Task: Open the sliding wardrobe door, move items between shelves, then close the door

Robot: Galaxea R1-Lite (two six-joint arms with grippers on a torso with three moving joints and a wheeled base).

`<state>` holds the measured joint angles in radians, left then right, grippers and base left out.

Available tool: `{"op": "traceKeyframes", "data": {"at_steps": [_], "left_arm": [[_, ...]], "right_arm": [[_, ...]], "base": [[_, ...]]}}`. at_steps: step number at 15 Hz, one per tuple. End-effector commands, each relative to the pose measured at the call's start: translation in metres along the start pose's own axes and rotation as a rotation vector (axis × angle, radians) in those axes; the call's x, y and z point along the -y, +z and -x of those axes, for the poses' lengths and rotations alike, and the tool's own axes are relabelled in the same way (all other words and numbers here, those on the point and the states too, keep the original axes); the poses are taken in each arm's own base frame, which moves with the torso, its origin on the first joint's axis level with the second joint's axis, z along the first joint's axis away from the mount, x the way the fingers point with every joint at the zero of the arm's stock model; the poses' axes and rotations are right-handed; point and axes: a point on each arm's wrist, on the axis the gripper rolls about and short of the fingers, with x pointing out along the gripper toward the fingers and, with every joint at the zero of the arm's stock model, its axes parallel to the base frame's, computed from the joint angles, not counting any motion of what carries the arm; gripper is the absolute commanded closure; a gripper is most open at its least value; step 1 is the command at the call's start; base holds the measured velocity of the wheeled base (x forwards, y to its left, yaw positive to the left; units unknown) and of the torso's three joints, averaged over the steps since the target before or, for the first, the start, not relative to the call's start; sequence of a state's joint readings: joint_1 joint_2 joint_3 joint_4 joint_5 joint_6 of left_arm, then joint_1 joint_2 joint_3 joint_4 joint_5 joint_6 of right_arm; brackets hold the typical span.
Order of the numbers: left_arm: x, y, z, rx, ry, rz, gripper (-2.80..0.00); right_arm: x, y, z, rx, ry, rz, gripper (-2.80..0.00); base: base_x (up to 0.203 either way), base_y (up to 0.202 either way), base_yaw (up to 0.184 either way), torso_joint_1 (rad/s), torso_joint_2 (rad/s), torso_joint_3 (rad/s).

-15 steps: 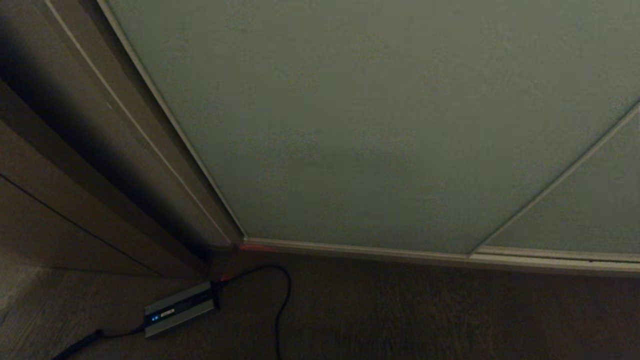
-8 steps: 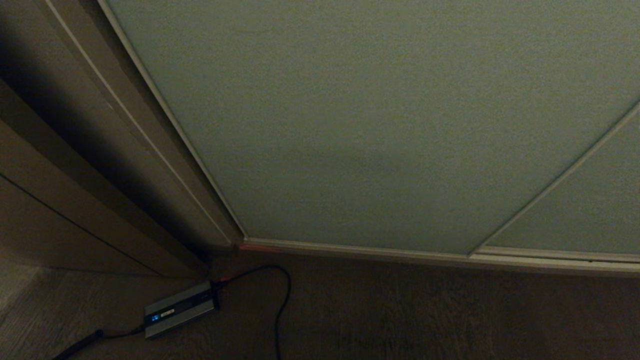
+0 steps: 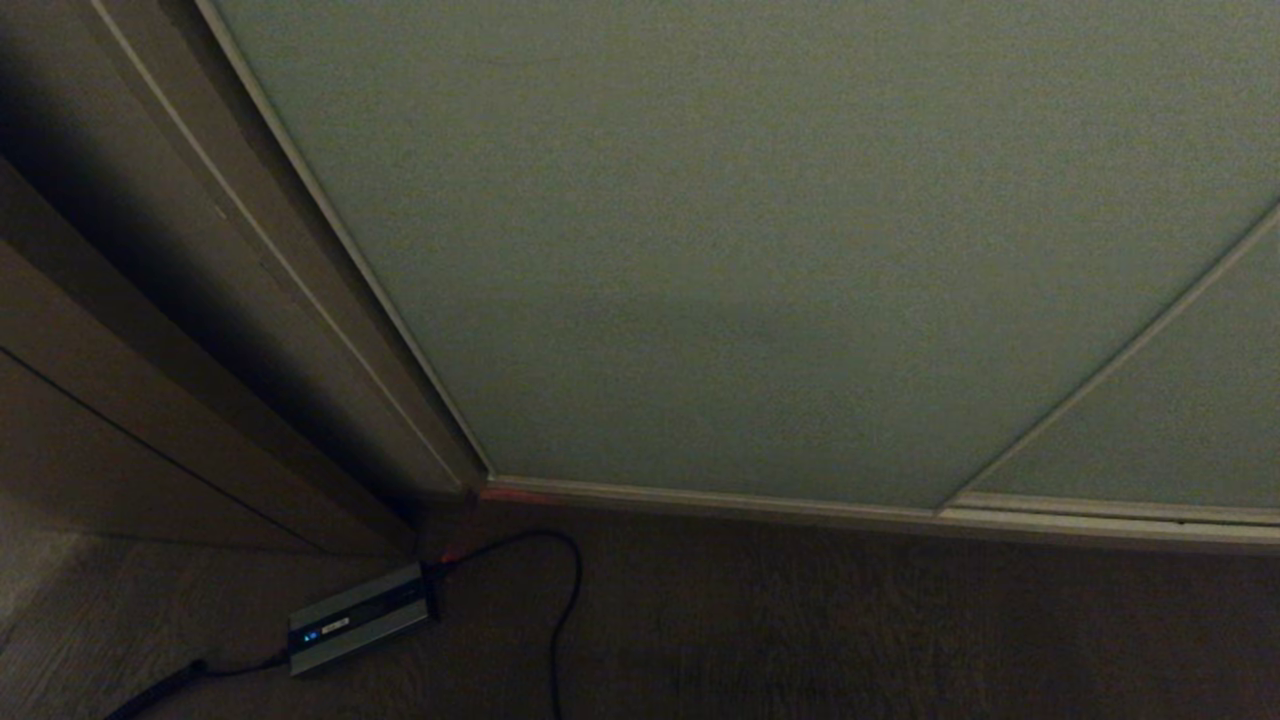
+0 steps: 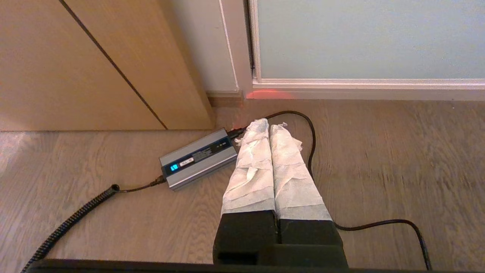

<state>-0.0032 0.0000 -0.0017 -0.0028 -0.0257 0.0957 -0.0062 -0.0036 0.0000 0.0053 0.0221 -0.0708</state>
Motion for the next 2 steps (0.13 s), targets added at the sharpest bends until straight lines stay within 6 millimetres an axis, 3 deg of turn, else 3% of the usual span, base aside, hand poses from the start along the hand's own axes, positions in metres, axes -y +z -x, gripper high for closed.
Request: {"op": "traceKeyframes", "data": {"at_steps": [1,2], "left_arm": [[0.0000,0.0000,-0.0001,-0.001,0.000,-0.001,0.00],[0.0000,0.0000,-0.0001,-0.002,0.000,-0.001,0.00]], "right_arm": [[0.0000,-0.0010,-0.0006,-0.006,0.000,-0.008,0.00],[0.0000,-0.0010,-0.0006,-0.006,-0.002,-0.010,0.00]], "base": [[0.000,0.000,0.000,0.000,0.00,0.000],[0.000,0.000,0.000,0.000,0.00,0.000]]}}
